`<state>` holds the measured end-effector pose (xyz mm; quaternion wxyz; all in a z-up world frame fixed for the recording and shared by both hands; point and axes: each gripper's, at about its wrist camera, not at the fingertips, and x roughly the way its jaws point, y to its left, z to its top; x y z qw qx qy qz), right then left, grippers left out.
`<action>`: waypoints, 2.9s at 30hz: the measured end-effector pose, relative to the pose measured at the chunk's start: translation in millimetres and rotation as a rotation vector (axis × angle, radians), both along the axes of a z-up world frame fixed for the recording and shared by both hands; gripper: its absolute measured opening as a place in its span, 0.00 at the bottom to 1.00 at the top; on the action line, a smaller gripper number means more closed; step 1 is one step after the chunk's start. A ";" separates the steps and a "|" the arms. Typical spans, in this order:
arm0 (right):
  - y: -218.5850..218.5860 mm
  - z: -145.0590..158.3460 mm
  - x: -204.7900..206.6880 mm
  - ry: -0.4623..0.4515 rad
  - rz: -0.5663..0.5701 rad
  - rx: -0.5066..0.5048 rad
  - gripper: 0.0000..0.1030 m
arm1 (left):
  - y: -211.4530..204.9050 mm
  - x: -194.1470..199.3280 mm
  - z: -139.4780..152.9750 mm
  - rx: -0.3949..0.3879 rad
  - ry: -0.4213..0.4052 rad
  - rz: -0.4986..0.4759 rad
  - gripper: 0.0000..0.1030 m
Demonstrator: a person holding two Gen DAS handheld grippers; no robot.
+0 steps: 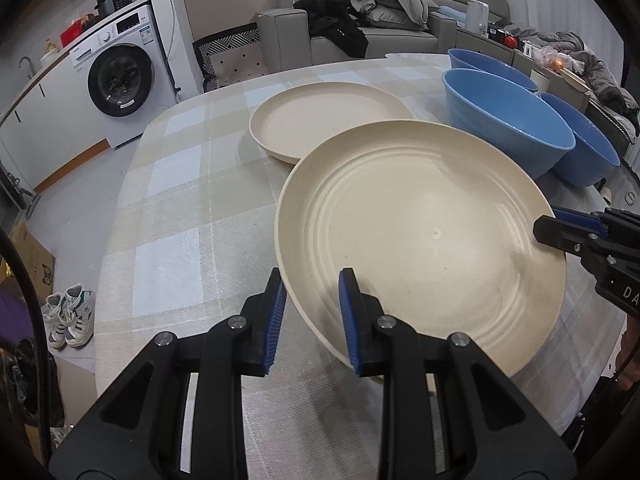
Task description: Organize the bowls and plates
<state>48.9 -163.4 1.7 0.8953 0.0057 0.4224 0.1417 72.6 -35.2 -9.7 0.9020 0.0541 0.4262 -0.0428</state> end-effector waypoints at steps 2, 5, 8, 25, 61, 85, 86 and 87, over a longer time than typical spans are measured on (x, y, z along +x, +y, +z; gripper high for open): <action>-0.6 -1.2 -1.5 0.001 -0.002 -0.008 0.20 | -2.1 -0.1 -1.5 0.007 0.002 -0.005 0.22; -1.7 -2.3 -2.4 -0.002 -0.008 -0.022 0.20 | -6.7 -0.8 -2.9 0.027 0.001 -0.015 0.22; -3.1 -3.3 -0.8 0.002 -0.015 -0.031 0.20 | -11.7 -1.8 -4.2 0.040 0.003 -0.025 0.22; -3.5 -9.1 4.7 0.003 -0.036 -0.103 0.21 | -30.4 -4.0 -16.4 0.137 0.033 -0.069 0.25; -6.4 33.8 -4.6 -0.123 0.045 0.008 0.93 | 15.5 -4.0 21.5 -0.090 -0.030 0.071 0.99; -23.9 181.5 45.5 -0.307 0.186 0.279 0.99 | 54.7 14.3 108.0 -0.213 -0.133 0.215 0.99; -22.8 184.5 50.7 -0.304 0.190 0.277 0.99 | 55.3 19.6 108.3 -0.219 -0.128 0.222 0.99; -21.4 187.4 55.0 -0.303 0.195 0.270 0.99 | 56.6 24.3 109.4 -0.227 -0.126 0.230 0.99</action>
